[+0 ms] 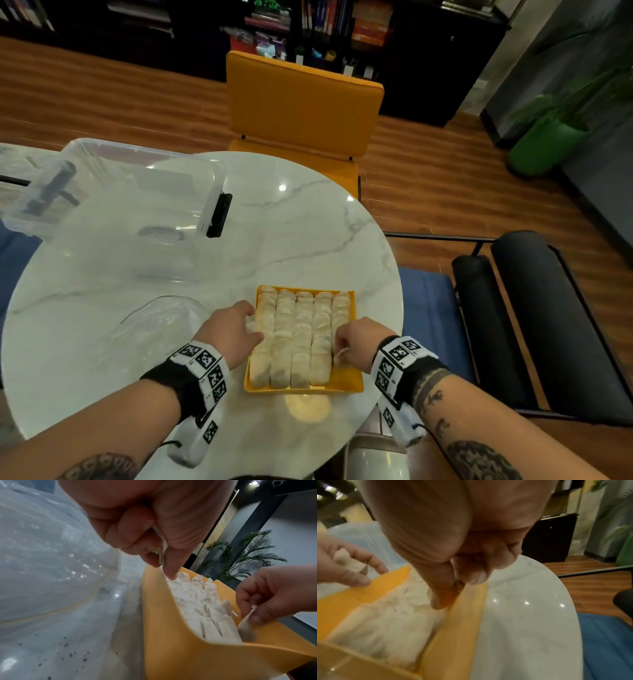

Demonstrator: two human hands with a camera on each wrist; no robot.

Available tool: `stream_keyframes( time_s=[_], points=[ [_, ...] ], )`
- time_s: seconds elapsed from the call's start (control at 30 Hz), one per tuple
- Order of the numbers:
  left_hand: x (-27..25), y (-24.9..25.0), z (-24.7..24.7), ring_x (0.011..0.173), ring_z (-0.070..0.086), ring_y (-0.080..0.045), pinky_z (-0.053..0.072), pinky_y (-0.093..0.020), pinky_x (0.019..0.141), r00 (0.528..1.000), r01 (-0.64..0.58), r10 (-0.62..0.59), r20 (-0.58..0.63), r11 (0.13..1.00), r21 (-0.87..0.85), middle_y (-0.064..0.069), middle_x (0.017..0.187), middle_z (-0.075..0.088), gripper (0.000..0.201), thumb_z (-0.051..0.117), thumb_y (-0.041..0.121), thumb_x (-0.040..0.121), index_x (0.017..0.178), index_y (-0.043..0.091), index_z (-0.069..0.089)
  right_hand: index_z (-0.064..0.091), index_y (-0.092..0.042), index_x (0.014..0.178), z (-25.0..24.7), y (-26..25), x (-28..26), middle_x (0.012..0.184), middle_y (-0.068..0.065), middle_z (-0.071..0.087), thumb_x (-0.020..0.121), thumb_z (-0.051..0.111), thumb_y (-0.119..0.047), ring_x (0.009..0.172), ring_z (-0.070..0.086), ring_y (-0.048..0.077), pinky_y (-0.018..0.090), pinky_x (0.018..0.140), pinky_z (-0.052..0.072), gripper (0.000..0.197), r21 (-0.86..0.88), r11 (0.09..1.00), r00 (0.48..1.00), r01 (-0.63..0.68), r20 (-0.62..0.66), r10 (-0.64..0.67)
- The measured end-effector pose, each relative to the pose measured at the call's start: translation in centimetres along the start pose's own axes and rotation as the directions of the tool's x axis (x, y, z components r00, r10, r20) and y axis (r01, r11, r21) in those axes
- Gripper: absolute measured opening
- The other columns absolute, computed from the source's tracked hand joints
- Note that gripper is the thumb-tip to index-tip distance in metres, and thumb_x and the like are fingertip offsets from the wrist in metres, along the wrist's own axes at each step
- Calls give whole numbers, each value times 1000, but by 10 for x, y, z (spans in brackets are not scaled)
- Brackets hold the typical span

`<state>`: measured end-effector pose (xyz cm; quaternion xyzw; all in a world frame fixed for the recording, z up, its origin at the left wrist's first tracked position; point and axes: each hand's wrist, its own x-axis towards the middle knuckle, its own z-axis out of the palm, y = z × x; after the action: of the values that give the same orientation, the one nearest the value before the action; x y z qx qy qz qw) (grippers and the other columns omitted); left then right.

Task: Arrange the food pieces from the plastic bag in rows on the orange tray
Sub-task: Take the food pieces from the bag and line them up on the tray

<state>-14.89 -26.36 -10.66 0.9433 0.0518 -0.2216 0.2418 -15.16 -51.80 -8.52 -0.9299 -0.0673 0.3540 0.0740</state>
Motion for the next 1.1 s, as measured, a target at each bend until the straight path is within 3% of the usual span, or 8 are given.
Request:
stream_keyframes(
  time_s=[0.27,0.47,0.6,0.73,0.9,0.97,1.03,1.1],
  points=[
    [-1,-1,1,93,63,-18,47,-25,70,1000,20,-20,15,1000,-3,-4,113,65,50,67,37,86,131,25,50,67,-21,103,-1,-4,15,116,4,55,86,64,-26,99,59,26,37,89,53,18,-153,988,997,-25,-72,14],
    [0,-2,1,91,63,-18,46,-25,69,999,27,-27,18,1000,-1,-3,113,64,50,67,38,86,131,26,50,63,-19,103,-1,-5,15,120,4,45,83,67,-22,98,57,26,39,88,53,20,-174,984,996,-31,-92,15],
    [-1,-1,0,92,63,-18,47,-25,71,1000,20,-19,17,1000,-19,-3,110,64,54,69,37,85,133,25,48,50,-22,97,1,-6,14,118,3,43,80,69,-19,90,50,23,38,83,53,25,-142,989,991,-38,-131,20],
    [-3,2,-2,88,59,-13,47,-25,73,1000,-4,1,-19,990,-138,2,103,62,57,72,40,81,131,27,48,46,-24,92,-2,-6,10,116,1,44,83,67,-22,89,46,20,36,82,51,23,-79,997,979,-21,-205,5],
    [-8,20,-5,116,49,-8,41,-25,95,991,-109,133,35,914,-392,11,129,55,57,77,44,78,126,33,50,59,-28,103,-6,-14,-1,99,-12,50,92,62,-40,83,52,9,26,80,46,17,223,959,910,173,-409,-69],
    [-12,34,-7,111,55,-5,44,-24,97,974,-173,219,51,875,-452,14,123,57,62,79,37,78,130,31,47,64,-30,108,-10,-26,-9,93,-14,58,91,64,-39,76,54,-1,17,76,44,19,440,847,881,299,-469,-68],
    [-15,47,-7,101,62,-3,51,-25,94,960,-199,272,63,823,-532,13,114,62,74,84,30,74,135,31,42,67,-32,109,-13,-37,-16,89,-14,64,88,69,-39,69,55,-4,12,72,45,22,614,716,906,332,-418,-62],
    [-16,55,-6,100,63,-4,52,-23,92,952,-213,297,76,820,-531,10,111,63,89,87,32,67,140,33,37,70,-33,100,-12,-42,-17,90,-11,69,86,72,-39,70,58,-3,15,73,48,16,643,692,921,327,-379,-83]
  ],
)
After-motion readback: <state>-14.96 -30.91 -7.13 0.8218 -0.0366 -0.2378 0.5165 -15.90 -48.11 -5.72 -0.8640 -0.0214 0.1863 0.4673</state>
